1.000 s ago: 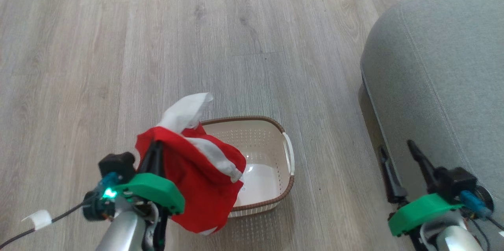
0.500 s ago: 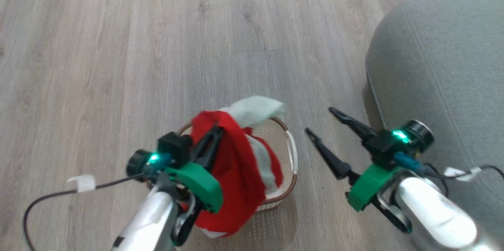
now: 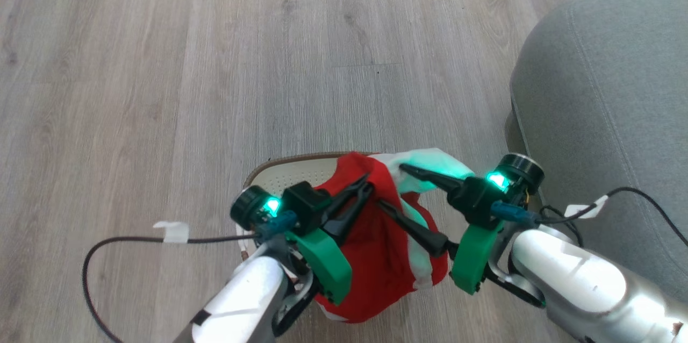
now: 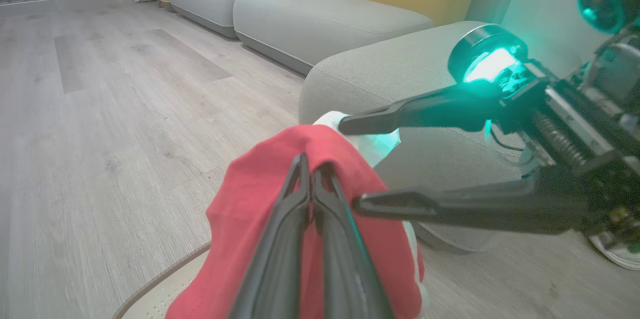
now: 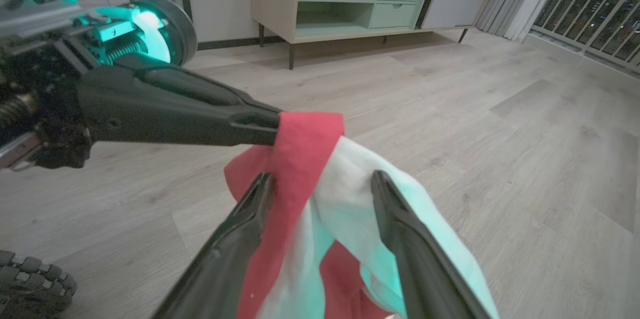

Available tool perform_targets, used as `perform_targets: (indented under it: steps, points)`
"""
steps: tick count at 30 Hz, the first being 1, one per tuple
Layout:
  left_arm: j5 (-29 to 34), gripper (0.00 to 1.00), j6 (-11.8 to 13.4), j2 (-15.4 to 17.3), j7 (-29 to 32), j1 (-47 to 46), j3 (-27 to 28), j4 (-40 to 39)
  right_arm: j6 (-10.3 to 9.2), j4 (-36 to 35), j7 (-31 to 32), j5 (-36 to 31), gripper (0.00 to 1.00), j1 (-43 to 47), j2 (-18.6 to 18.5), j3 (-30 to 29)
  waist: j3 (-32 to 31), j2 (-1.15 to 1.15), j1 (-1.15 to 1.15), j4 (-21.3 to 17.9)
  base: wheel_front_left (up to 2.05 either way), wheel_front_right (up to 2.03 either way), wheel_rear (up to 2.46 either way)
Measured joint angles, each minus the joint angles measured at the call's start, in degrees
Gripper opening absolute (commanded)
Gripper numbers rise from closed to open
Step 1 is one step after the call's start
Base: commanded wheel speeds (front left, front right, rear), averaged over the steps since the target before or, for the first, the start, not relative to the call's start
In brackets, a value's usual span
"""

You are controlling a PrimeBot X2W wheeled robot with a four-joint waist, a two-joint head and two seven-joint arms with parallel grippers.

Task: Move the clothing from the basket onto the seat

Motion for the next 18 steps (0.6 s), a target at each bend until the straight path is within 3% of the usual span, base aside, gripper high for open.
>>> perform_targets:
  steps: [8,18]
  points:
    - [-2.42,0.0,-0.43,0.55,-0.93,-1.18,-4.9,-0.57,0.0,1.31,0.0,2.72,1.0,-2.14,-0.88,4.53,-0.16,0.0,0.0,-0.36,0.0,0.0,0.0]
    - [-10.45,0.0,-0.43,3.97,-2.15,-3.57,-13.4,-4.79,0.0,3.31,0.0,3.82,1.0,-3.09,-1.93,7.65,-0.73,0.0,-0.01,-1.01,0.0,0.0,0.0]
